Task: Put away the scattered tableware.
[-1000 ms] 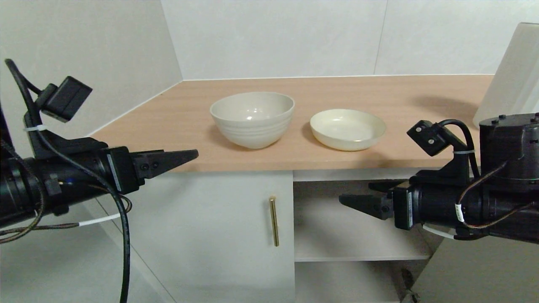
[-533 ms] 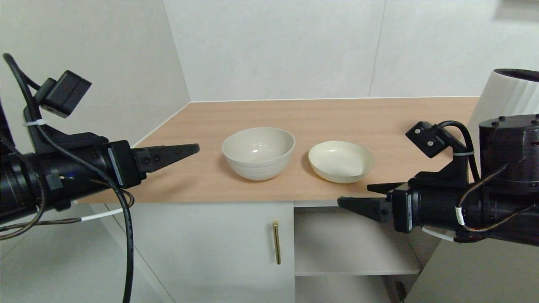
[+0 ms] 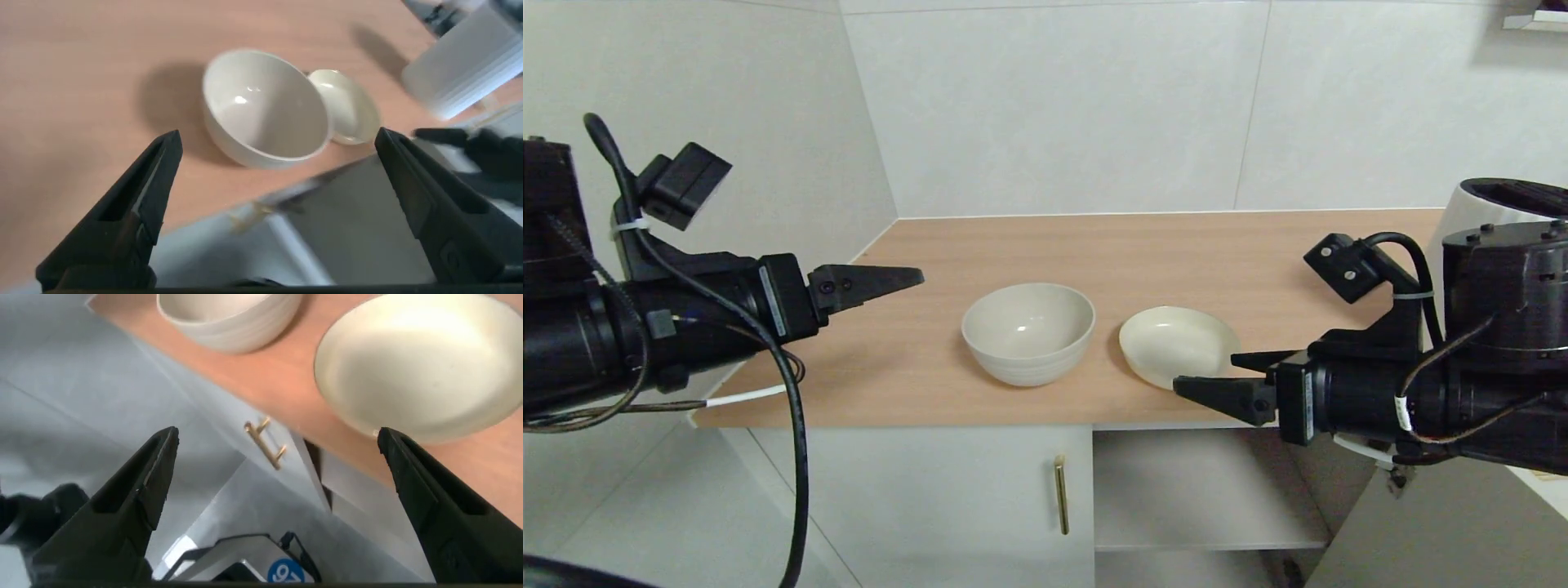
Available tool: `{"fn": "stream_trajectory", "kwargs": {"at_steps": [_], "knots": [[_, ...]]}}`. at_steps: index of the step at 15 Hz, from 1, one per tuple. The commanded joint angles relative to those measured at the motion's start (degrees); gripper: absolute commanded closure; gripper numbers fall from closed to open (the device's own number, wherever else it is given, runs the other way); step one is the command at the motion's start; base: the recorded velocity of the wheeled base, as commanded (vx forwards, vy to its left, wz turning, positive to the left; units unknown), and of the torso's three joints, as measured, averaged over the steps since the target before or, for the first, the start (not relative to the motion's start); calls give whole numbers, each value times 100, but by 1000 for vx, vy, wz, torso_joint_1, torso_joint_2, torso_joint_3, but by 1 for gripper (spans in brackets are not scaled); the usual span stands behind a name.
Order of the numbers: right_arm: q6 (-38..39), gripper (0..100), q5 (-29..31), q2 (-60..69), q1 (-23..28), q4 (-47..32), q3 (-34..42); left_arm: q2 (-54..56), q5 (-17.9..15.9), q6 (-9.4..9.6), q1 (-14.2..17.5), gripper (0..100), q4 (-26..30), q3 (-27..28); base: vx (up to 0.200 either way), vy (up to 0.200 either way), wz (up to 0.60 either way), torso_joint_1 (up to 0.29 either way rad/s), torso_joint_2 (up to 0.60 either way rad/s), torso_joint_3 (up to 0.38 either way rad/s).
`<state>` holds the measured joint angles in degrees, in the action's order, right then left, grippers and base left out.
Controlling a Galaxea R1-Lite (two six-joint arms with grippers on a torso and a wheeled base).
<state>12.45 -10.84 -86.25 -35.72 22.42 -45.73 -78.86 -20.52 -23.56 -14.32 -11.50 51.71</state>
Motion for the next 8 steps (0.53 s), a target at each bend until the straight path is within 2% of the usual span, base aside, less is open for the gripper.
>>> {"fn": "stream_trajectory", "kwargs": {"at_steps": [1,2,3,4,5,6,7,8], "knots": [[56,0,126,-235,12,-106,-244,-305,-31,-377,-132,0,218,287,0,0,0,0,0,0],[223,0,345,-322,21,-405,-507,-490,-14,-799,-246,0,288,410,0,0,0,0,0,0],[610,0,636,-419,21,-976,-947,-727,13,-1317,-317,0,297,568,0,0,0,0,0,0],[1032,0,838,-533,47,-1565,-1386,-938,21,-1687,-325,0,306,700,0,0,0,0,0,0],[1331,0,961,-639,144,-1987,-1755,-1096,109,-1845,-325,0,306,753,0,0,0,0,0,0],[1401,0,1022,-692,188,-2110,-1861,-1175,188,-1854,-325,0,297,761,0,0,0,0,0,0],[1462,0,1286,-867,346,-2242,-2063,-1457,637,-1854,-334,0,279,788,0,0,0,0,0,0],[1462,0,1523,-973,417,-2233,-2098,-1650,918,-1845,-378,0,288,858,0,0,0,0,0,0]]}}
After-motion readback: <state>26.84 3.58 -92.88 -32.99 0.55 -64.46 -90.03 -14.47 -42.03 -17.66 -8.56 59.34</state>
